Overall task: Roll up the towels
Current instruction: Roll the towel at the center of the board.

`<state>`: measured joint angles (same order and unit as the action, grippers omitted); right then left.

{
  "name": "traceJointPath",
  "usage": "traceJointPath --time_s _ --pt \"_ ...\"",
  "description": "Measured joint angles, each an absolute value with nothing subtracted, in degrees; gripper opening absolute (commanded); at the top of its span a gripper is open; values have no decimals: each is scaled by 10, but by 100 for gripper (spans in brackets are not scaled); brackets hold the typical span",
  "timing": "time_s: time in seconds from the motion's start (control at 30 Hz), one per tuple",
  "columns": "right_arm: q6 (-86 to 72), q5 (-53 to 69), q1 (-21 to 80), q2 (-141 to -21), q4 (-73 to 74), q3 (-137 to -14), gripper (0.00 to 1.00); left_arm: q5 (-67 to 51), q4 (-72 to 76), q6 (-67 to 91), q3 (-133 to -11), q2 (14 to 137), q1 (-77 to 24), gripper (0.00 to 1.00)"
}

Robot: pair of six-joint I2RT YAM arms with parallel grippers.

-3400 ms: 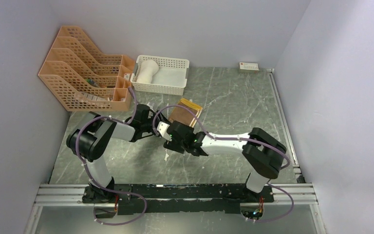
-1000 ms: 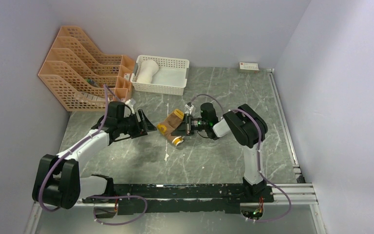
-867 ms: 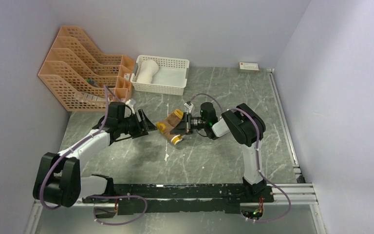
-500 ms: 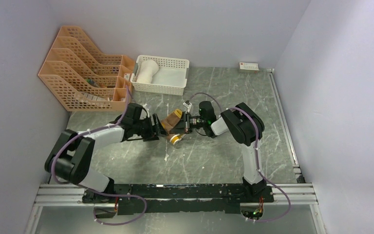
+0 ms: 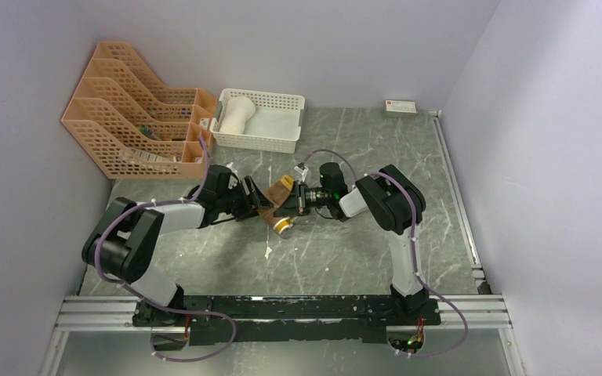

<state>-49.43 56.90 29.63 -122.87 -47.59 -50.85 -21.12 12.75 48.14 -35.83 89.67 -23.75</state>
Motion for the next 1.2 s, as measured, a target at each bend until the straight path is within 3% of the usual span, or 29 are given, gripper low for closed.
traceJointPath --time_s 0.23,0.3,0.33,0.37,0.4,0.43,0.5,0.7,0.8,0.87,1.0,1.1,1.2 --pt "-482 572 296 -1229 -464 -509 12 -215 178 504 -365 953 -237 62" --pt "-468 572 296 -1228 -445 -514 19 -221 183 504 -376 969 -237 59" --pt "-457 571 296 -1227 -429 -518 27 -223 184 504 -381 977 -237 58" --pt "-444 569 296 -1225 -411 -523 48 -224 184 504 -385 982 -237 57" --pt "-424 564 297 -1220 -379 -533 91 -225 183 504 -389 985 -237 56" --pt "-404 559 298 -1214 -343 -543 99 -224 181 504 -391 987 -237 56" --pt "-352 565 308 -1180 -248 -581 100 -222 173 502 -396 988 -237 55" --pt "-114 255 395 -1047 -6 -651 100 -199 126 483 -422 988 -236 55" --pt "-17 45 481 -952 10 -589 100 -192 111 474 -429 988 -236 55" --pt "3 -33 527 -879 -12 -514 100 -192 108 472 -430 988 -235 55" --pt "-18 -97 504 -773 -37 -400 100 -194 107 472 -431 988 -233 55" --pt "-26 -117 488 -783 -26 -409 100 -197 107 472 -432 991 -232 55" --pt "-11 -135 541 -835 -11 -462 100 -206 108 472 -437 998 -229 55"
